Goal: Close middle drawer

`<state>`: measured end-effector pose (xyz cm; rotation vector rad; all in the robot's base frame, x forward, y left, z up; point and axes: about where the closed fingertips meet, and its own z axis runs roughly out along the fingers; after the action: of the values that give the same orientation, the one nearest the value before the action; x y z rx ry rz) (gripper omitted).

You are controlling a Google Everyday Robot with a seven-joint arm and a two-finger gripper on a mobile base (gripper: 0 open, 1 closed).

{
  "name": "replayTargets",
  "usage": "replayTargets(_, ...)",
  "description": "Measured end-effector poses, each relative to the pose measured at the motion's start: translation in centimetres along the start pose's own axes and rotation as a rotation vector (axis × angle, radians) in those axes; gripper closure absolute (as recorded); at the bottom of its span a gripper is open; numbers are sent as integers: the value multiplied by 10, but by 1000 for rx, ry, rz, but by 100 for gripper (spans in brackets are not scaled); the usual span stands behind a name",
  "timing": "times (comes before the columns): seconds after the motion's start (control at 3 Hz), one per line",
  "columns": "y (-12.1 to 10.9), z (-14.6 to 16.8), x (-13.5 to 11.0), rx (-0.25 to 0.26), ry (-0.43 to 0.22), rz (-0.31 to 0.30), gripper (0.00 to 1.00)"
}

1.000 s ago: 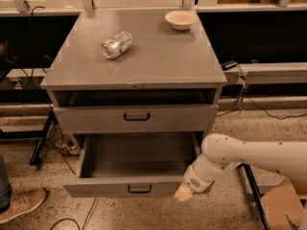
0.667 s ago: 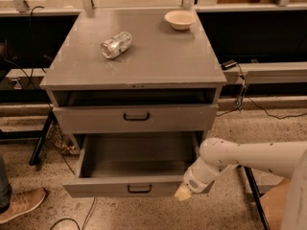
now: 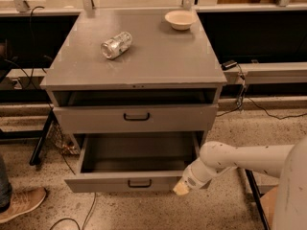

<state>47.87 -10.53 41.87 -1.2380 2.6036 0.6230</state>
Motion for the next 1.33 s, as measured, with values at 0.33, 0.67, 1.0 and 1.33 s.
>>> replayTargets(0.33,0,0,0,0,0,0,100)
replayTargets(0.67,-9,7,2,3,-22,23,100)
replayTargets(1.0,-23,11,0,26,-41,31,100)
replayTargets(1.33,-60,12,-18,96,-106,30,100)
